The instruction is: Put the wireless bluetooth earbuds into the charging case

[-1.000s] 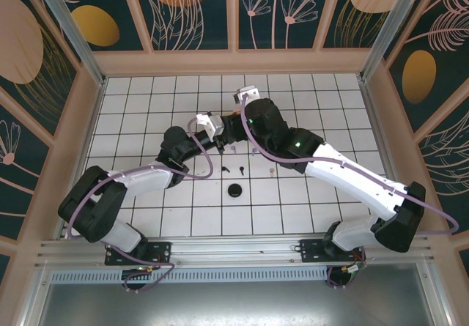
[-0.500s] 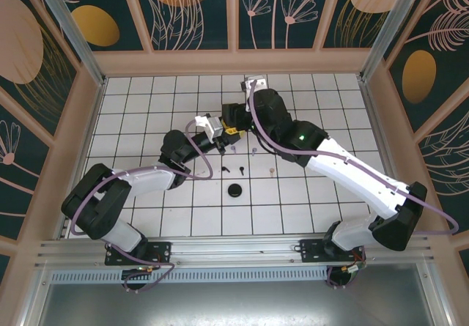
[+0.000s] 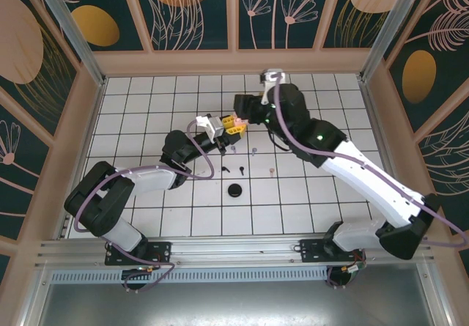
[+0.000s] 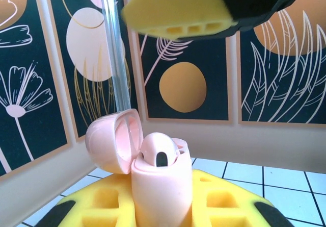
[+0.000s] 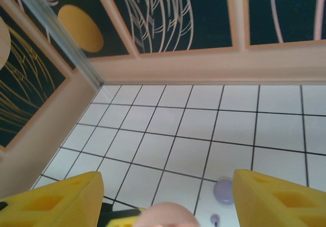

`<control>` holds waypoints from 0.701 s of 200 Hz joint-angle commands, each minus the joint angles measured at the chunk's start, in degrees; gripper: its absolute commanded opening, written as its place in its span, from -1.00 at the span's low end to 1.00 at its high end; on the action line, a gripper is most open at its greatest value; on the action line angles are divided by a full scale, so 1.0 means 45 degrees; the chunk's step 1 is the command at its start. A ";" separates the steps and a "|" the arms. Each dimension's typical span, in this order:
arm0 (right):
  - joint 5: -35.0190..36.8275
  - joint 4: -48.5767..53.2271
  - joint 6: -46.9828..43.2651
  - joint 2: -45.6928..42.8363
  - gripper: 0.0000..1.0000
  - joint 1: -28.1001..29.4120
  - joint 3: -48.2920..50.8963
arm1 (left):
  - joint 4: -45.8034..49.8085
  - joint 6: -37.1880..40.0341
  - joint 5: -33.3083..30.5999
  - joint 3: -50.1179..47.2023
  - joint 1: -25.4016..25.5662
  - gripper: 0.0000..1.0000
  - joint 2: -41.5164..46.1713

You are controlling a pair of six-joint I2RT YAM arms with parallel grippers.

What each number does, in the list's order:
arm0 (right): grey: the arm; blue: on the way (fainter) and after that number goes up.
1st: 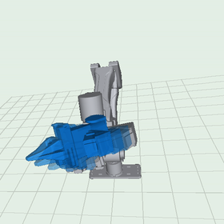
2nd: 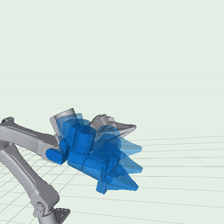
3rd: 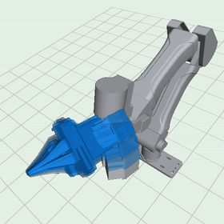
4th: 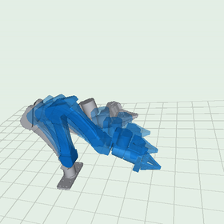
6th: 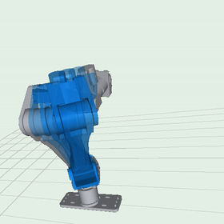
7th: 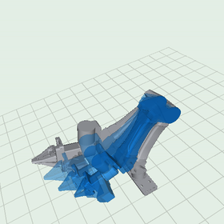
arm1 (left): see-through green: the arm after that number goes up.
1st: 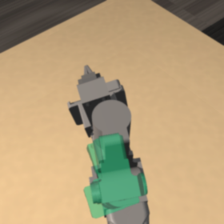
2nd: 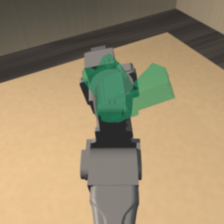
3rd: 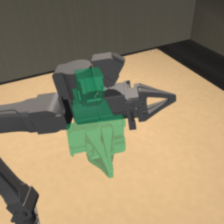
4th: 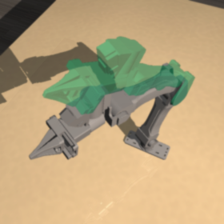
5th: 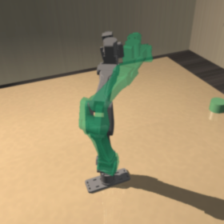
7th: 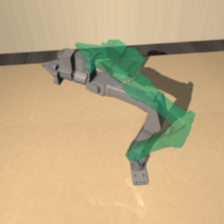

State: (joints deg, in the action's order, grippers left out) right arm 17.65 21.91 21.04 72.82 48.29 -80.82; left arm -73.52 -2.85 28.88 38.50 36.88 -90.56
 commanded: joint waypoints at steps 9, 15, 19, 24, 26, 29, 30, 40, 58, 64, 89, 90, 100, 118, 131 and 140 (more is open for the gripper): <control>-0.0382 0.0640 0.1458 -0.1535 0.36 -0.1173 0.2253 | -0.0671 -0.0019 -0.0453 -0.0249 0.0051 -1.00 -0.0053; -0.0514 0.0689 0.1749 -0.1771 0.36 -0.1465 0.2854 | -0.0744 -0.0056 -0.0559 -0.0324 0.0046 -1.00 -0.0033; -0.0616 0.0724 0.1940 -0.1909 0.36 -0.1654 0.3297 | -0.0812 -0.0078 -0.0625 -0.0390 0.0042 -1.00 -0.0014; -0.0729 0.0769 0.2172 -0.2034 0.36 -0.1897 0.3750 | -0.0912 -0.0088 -0.0716 -0.0466 0.0059 -1.00 0.0022; -0.0760 0.0788 0.2247 -0.2068 0.36 -0.1990 0.3982 | -0.0964 -0.0108 -0.0745 -0.0508 0.0044 -1.00 0.0036; -0.0817 0.0828 0.2382 -0.2091 0.36 -0.2134 0.4220 | -0.1026 -0.0133 -0.0795 -0.0562 0.0038 -1.00 0.0061; -0.0827 0.0841 0.2418 -0.2095 0.36 -0.2175 0.4341 | -0.1046 -0.0130 -0.0814 -0.0575 0.0042 -1.00 0.0064; -0.1045 0.0894 0.2691 -0.2062 0.36 -0.2545 0.5178 | -0.1213 -0.0196 -0.1001 -0.0732 0.0028 -1.00 0.0151; -0.1210 0.0933 0.3069 -0.1468 0.33 -0.2965 0.6270 | -0.1458 -0.0325 -0.1236 -0.1007 0.0047 -1.00 0.0334; -0.1278 0.0941 0.3135 -0.1142 0.31 -0.3055 0.6487 | -0.1532 -0.0375 -0.1279 -0.1079 0.0043 -1.00 0.0402; -0.1473 0.0831 0.3360 0.0562 0.22 -0.3090 0.6865 | -0.1651 -0.0440 -0.1370 -0.1361 0.0040 -1.00 0.0697; -0.1477 0.0833 0.3376 0.0638 0.22 -0.3093 0.6856 | -0.1651 -0.0440 -0.1365 -0.1374 0.0033 -1.00 0.0704; -0.1432 0.0884 0.3474 0.1343 0.18 -0.3089 0.6774 | -0.1651 -0.0412 -0.1384 -0.1455 0.0045 -1.00 0.0815; -0.1432 0.0908 0.3584 0.2327 0.10 -0.3093 0.6608 | -0.1661 -0.0383 -0.1399 -0.1553 0.0056 -1.00 0.0943; -0.1564 0.0885 0.3596 0.3020 0.05 -0.3095 0.6430 | -0.1689 -0.0338 -0.1391 -0.1593 0.0044 -1.00 0.0999; -0.1701 0.0900 0.3606 0.3434 -0.02 -0.3090 0.6320 | -0.1719 -0.0327 -0.1360 -0.1617 0.0039 -1.00 0.1004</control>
State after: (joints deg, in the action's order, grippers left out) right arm 11.51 25.54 35.77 84.77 34.59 -50.46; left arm -77.54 -3.75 23.27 32.03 36.88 -87.50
